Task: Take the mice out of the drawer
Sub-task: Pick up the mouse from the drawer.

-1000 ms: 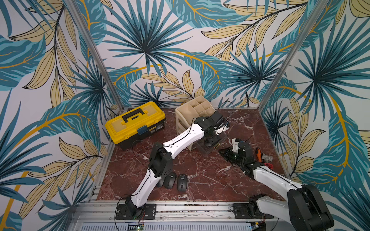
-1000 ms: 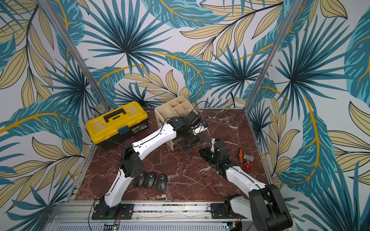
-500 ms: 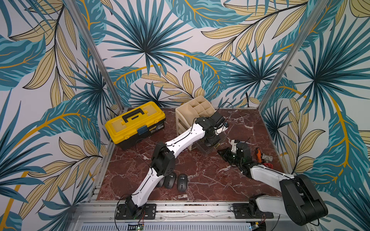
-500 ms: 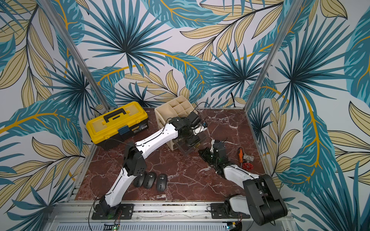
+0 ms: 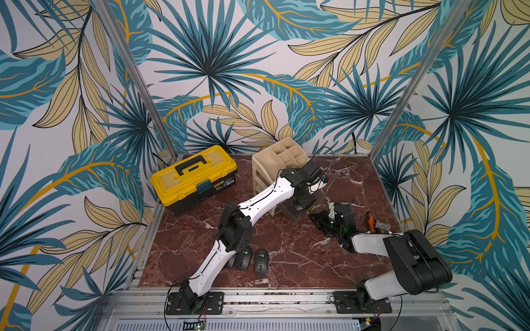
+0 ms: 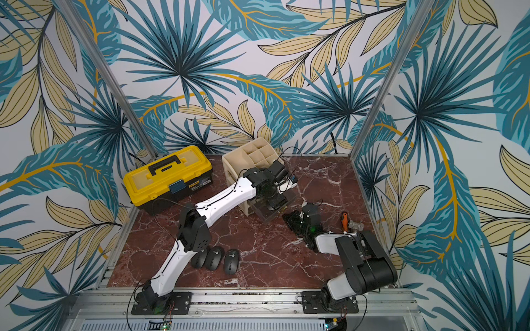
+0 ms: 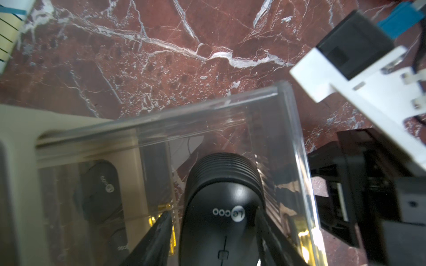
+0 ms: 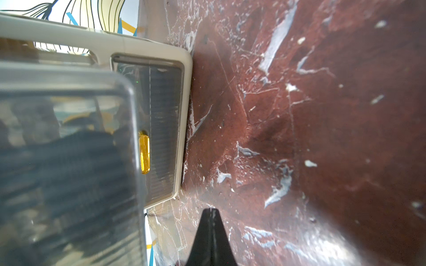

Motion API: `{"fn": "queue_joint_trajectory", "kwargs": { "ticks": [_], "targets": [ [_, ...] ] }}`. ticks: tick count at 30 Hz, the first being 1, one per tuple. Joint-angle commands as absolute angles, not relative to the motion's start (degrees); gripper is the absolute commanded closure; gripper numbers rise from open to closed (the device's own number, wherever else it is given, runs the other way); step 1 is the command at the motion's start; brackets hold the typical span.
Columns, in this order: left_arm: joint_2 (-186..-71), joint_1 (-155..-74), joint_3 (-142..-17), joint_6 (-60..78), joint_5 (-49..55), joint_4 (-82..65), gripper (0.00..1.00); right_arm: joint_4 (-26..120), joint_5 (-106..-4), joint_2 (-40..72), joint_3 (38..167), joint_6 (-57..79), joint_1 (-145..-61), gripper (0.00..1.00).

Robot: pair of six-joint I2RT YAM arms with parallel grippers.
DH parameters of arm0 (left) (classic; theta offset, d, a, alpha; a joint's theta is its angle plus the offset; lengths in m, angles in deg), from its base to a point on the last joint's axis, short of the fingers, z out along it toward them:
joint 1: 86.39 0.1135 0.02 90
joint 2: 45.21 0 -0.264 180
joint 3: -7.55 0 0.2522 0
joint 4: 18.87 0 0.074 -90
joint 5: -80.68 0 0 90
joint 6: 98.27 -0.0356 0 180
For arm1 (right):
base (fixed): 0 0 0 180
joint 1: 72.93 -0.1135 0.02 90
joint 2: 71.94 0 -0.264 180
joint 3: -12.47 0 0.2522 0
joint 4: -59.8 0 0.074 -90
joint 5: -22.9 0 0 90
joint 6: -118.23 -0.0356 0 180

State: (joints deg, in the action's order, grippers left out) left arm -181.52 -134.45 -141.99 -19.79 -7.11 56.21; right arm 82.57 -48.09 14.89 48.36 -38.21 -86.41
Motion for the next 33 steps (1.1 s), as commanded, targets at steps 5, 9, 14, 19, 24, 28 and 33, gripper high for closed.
{"fn": "queue_joint_trajectory", "kwargs": {
  "ticks": [5,9,14,19,24,28,33],
  "targets": [
    [-181.66,-133.73,-143.85,-20.43,-5.50,56.68,0.37,87.02,-46.83,16.99,48.03,-40.16,-86.07,1.00],
    [-180.30,-133.55,-143.76,-20.48,-4.95,56.80,0.36,87.84,-46.80,17.94,48.03,-40.38,-86.12,1.00],
    [-181.43,-133.51,-142.96,-20.41,-4.67,57.02,0.35,94.42,-45.77,21.12,47.86,-42.96,-86.12,1.00],
    [-181.62,-133.66,-142.30,-20.31,-4.99,56.94,0.35,101.86,-44.36,23.93,47.42,-45.90,-86.07,1.00],
    [-181.62,-133.68,-141.87,-20.57,-6.32,56.69,0.35,104.17,-44.07,23.37,46.98,-46.66,-86.09,1.00],
    [-183.63,-133.66,-141.69,-20.83,-7.43,56.66,0.35,104.92,-44.00,22.06,46.54,-46.66,-86.07,1.00],
    [-183.64,-133.68,-141.09,-21.58,-8.99,56.75,0.33,105.10,-43.65,20.92,46.80,-46.50,-86.07,1.00]
  ]
}}
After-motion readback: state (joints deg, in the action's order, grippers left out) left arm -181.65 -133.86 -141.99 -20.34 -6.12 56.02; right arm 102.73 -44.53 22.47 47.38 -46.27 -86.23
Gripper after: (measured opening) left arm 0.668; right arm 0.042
